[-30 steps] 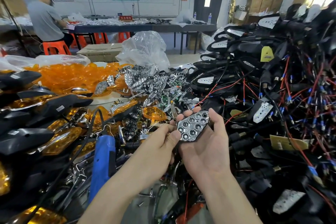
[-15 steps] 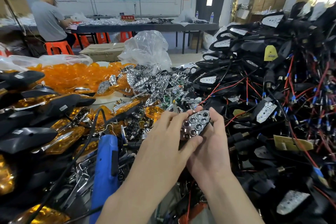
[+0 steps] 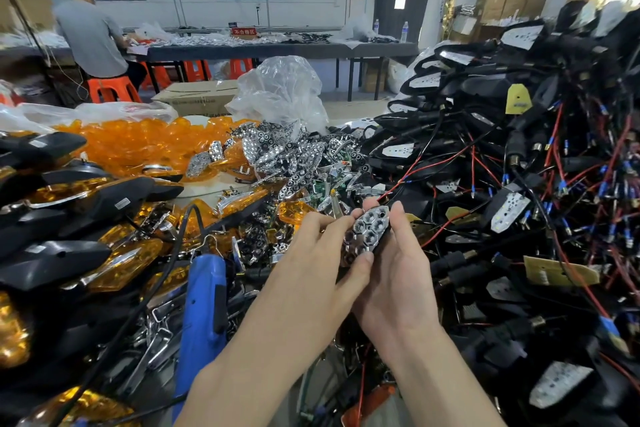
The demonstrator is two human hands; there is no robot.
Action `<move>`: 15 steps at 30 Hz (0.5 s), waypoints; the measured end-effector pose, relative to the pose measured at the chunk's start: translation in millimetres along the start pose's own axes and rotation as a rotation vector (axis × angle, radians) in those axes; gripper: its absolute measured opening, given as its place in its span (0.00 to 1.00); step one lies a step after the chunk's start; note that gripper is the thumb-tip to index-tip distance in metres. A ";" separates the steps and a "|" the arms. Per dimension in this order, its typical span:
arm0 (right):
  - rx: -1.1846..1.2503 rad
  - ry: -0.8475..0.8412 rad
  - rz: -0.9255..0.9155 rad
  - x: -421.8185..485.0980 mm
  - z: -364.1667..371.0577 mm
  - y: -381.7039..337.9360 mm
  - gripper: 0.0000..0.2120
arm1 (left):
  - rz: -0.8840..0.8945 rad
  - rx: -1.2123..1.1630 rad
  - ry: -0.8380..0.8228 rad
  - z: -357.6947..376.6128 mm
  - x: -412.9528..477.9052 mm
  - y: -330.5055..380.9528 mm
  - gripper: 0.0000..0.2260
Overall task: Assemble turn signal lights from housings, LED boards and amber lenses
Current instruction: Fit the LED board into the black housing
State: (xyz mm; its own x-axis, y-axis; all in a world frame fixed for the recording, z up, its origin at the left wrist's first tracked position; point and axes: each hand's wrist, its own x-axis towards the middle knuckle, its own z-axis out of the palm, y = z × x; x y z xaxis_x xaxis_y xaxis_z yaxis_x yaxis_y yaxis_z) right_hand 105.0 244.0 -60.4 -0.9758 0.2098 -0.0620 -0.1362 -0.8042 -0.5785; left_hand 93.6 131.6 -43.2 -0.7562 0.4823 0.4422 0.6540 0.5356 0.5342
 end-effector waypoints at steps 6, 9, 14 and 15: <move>-0.069 -0.005 -0.005 1.3 1.5 -0.8 0.22 | -0.033 -0.041 -0.016 -6.5 1.6 1.1 0.25; -0.101 -0.043 -0.008 0.0 2.6 -1.5 0.26 | -0.053 -0.065 -0.030 -9.5 3.0 0.6 0.23; -0.127 -0.054 -0.047 1.1 -0.8 1.7 0.25 | -0.085 -0.082 -0.021 -11.1 3.6 0.8 0.22; -0.131 -0.052 -0.056 1.8 -1.3 2.1 0.24 | -0.097 -0.093 -0.008 -11.3 4.2 1.6 0.22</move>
State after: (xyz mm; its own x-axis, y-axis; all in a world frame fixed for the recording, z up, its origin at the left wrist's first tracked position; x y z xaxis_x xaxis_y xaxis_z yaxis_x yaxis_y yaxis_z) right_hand 103.2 243.3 -62.8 -0.9752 0.2207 0.0140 -0.1709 -0.7117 -0.6814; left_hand 91.2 126.7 -32.3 -0.8152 0.4372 0.3800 0.5731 0.5133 0.6388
